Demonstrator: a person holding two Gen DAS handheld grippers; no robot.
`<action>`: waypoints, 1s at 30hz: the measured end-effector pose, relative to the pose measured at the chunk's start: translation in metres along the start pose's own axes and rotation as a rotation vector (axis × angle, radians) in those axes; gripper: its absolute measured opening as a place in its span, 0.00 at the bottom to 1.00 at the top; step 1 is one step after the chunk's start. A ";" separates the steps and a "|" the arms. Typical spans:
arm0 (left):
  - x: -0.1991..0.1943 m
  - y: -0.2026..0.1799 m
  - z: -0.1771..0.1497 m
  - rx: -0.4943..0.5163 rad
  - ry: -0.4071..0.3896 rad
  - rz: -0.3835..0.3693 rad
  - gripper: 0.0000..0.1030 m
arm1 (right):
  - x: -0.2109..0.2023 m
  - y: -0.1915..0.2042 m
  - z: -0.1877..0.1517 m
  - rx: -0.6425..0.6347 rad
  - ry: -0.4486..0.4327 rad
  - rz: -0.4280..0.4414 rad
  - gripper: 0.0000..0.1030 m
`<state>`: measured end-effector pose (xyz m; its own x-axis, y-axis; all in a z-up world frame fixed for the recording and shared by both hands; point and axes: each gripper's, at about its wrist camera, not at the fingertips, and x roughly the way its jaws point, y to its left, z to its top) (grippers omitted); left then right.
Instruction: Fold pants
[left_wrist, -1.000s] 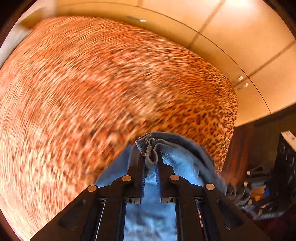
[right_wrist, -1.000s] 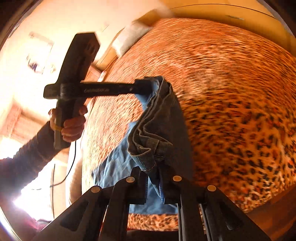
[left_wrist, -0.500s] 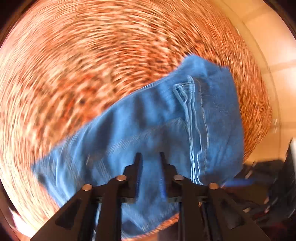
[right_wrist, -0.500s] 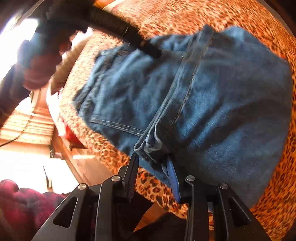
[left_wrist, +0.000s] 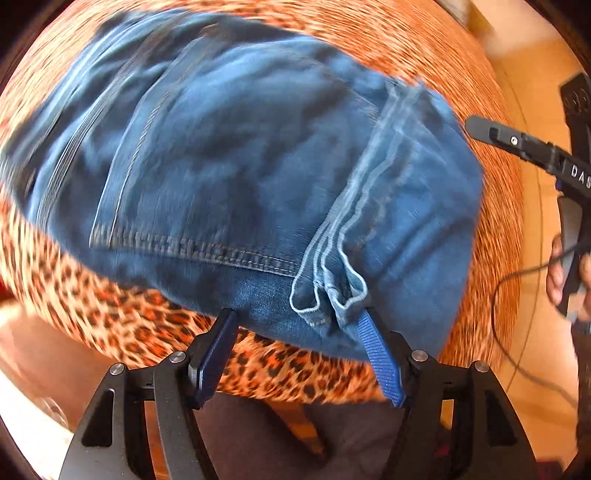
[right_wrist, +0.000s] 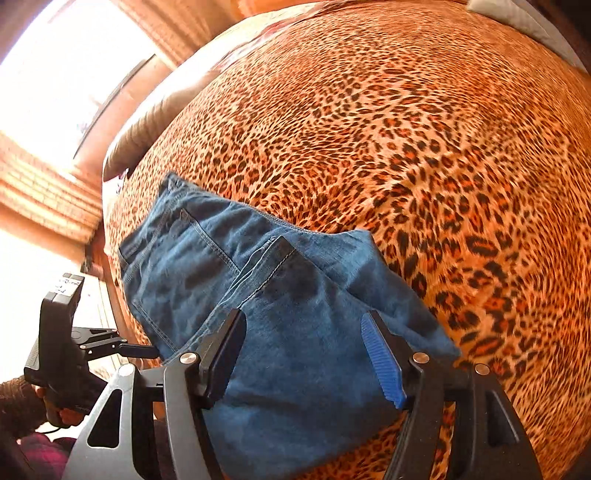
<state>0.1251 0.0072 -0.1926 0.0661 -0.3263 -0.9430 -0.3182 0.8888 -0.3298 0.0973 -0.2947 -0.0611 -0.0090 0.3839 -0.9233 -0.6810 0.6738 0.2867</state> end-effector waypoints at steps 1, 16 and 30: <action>0.000 0.001 -0.002 -0.026 -0.015 0.009 0.65 | 0.003 0.006 0.003 -0.025 -0.009 -0.013 0.65; -0.009 0.028 -0.059 -0.340 -0.116 -0.031 0.13 | 0.055 0.062 0.045 -0.244 0.049 0.039 0.12; -0.157 0.195 -0.074 -0.617 -0.369 -0.180 0.59 | 0.056 0.114 0.137 -0.206 0.066 0.126 0.75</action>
<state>-0.0176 0.2082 -0.1055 0.4466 -0.2243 -0.8662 -0.7386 0.4539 -0.4984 0.1193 -0.1097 -0.0446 -0.1464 0.4101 -0.9002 -0.8063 0.4778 0.3487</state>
